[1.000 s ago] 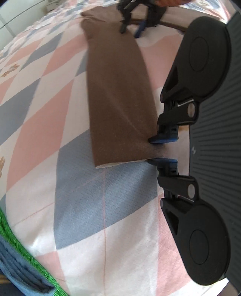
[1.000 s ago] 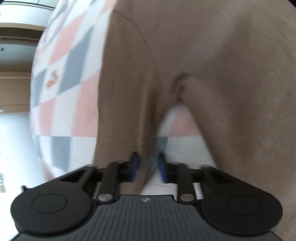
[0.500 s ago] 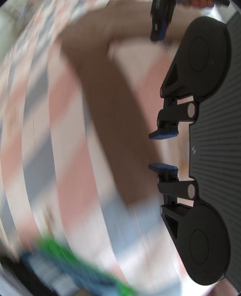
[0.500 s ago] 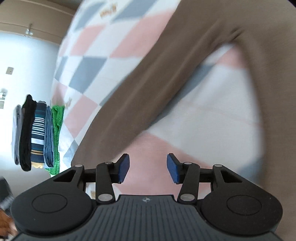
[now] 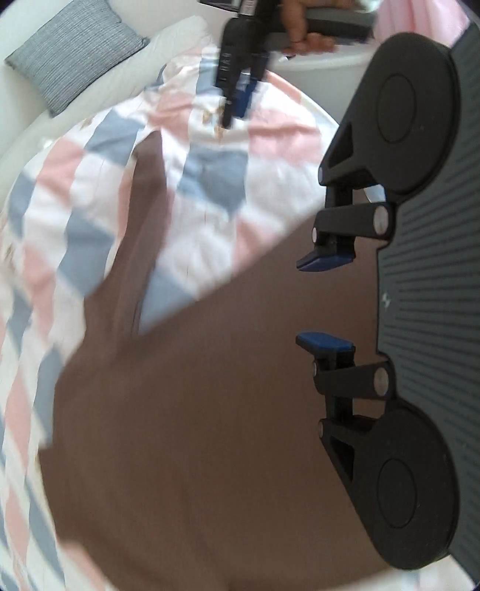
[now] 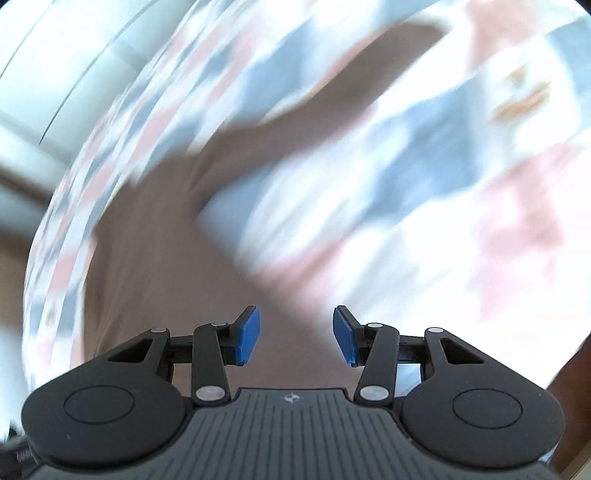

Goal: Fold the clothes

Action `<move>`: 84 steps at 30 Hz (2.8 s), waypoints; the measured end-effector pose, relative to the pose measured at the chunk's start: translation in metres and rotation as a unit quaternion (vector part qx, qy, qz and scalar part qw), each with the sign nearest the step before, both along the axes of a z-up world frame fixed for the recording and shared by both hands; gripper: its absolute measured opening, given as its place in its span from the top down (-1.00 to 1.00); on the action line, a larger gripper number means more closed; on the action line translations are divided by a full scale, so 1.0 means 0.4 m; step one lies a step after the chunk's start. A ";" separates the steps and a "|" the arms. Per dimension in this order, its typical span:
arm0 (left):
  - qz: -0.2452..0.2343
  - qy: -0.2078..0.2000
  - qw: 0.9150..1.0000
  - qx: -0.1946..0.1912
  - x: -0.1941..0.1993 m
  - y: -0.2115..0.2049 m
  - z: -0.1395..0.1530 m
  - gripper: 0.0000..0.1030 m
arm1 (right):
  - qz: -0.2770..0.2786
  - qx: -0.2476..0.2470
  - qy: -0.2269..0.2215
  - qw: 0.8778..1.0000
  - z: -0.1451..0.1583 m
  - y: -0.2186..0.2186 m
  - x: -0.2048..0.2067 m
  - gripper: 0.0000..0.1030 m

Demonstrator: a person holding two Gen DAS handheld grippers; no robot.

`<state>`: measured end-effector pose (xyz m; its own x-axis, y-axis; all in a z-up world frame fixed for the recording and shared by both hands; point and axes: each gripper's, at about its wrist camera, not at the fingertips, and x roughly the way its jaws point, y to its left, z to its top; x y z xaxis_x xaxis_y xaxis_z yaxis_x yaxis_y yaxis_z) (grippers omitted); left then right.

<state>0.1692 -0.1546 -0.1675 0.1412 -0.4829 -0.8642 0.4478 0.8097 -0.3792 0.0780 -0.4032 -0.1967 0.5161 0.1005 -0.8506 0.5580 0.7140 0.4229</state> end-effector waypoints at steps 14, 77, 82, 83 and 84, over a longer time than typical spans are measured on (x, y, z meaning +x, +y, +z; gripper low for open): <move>0.051 -0.007 0.998 0.046 0.104 -0.288 -0.022 0.34 | 0.182 -0.123 -0.075 0.973 -0.020 -0.581 0.340 0.08; 0.062 0.044 0.992 0.098 0.122 -0.242 -0.083 0.22 | -0.010 0.132 0.095 0.987 -0.054 -0.709 0.129 0.11; 0.057 0.047 0.993 0.095 0.131 -0.261 -0.089 0.22 | 0.035 0.072 0.040 0.996 -0.034 -0.687 0.139 0.13; 0.055 0.045 0.993 0.096 0.132 -0.265 -0.087 0.22 | 0.034 0.062 0.031 0.997 -0.042 -0.689 0.150 0.13; 0.053 0.043 0.993 0.096 0.132 -0.267 -0.085 0.22 | 0.034 0.052 0.021 0.998 -0.050 -0.691 0.160 0.13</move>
